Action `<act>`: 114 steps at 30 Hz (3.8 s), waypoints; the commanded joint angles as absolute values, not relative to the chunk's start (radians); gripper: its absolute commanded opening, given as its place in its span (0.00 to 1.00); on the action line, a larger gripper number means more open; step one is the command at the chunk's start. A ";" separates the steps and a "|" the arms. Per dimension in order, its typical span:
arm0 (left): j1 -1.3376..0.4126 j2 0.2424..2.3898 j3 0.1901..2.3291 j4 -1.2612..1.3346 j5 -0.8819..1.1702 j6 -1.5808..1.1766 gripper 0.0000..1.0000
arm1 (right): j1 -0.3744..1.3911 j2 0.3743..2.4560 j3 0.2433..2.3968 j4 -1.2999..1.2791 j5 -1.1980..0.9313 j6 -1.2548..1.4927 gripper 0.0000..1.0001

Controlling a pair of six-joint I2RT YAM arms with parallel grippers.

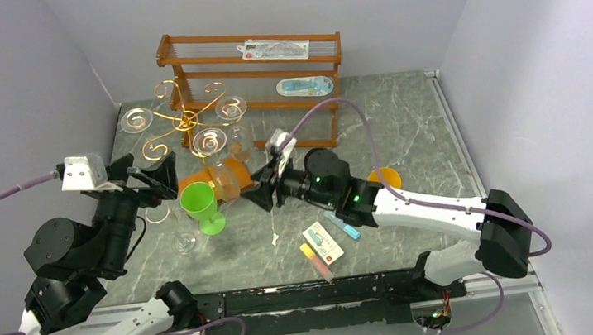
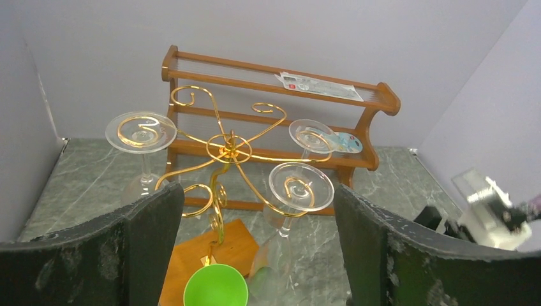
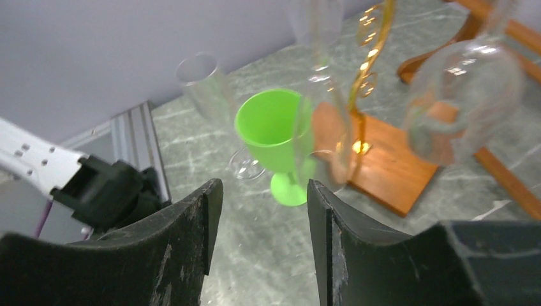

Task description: Place the wine glass upside down on the wine glass rack

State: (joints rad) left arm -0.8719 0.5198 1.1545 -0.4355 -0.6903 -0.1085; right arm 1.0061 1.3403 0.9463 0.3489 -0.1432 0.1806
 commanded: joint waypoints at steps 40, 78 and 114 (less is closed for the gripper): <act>-0.870 0.525 1.345 -0.528 -0.765 0.081 0.93 | 1.343 2.096 1.765 -0.374 0.181 -0.445 0.29; -0.870 0.638 1.252 -0.440 -0.319 -0.075 0.92 | 0.958 1.102 0.968 0.156 -0.256 -0.098 0.00; -0.870 0.745 1.155 0.081 -0.405 -0.685 0.87 | 0.954 0.873 0.966 0.676 0.006 -0.271 0.00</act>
State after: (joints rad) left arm -0.8719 0.7147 1.1378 -0.0376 -0.3321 -0.5037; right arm 0.9585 0.8433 0.9577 0.4728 0.0769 -0.2604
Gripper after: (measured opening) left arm 0.859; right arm 0.018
